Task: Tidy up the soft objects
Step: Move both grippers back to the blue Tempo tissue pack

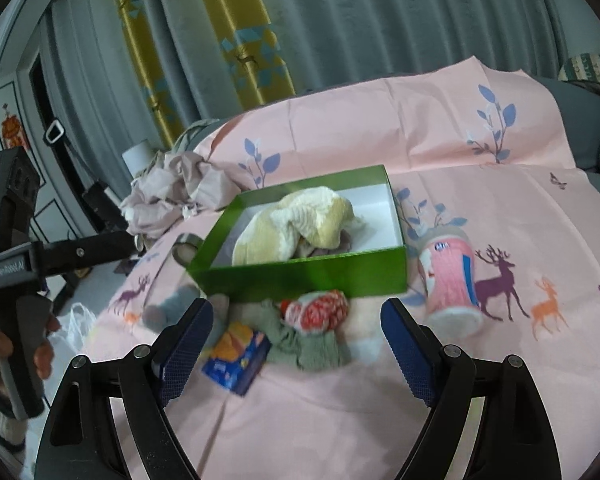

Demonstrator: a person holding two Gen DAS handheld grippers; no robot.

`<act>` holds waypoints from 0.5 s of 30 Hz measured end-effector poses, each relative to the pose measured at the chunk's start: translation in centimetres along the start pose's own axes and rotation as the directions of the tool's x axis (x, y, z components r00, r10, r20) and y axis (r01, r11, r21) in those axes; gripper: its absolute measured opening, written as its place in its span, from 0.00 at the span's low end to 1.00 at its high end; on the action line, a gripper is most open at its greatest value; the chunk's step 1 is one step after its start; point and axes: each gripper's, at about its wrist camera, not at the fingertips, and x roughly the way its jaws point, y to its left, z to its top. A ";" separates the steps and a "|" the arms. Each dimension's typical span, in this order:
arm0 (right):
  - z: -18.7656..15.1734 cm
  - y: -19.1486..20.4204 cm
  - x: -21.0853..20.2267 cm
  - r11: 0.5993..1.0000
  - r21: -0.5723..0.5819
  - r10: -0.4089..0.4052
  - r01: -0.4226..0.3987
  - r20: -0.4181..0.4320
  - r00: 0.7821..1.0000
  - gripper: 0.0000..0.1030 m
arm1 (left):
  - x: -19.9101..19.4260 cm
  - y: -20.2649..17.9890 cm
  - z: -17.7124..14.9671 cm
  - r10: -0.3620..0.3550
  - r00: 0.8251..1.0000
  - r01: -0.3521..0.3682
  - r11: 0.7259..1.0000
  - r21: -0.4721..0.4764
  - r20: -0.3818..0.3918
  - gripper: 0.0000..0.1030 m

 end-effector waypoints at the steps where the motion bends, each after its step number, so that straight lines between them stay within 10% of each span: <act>1: -0.4 0.2 -0.2 1.000 -0.005 -0.005 0.005 -0.005 1.000 0.84 | -0.4 0.3 -0.4 0.004 1.000 -0.004 1.000 -0.009 0.000 0.99; 15: -5.8 3.9 -0.5 0.985 -0.152 -0.089 0.076 -0.078 0.993 0.84 | -1.5 2.6 -8.4 0.106 0.993 -0.108 0.994 -0.035 -0.053 0.99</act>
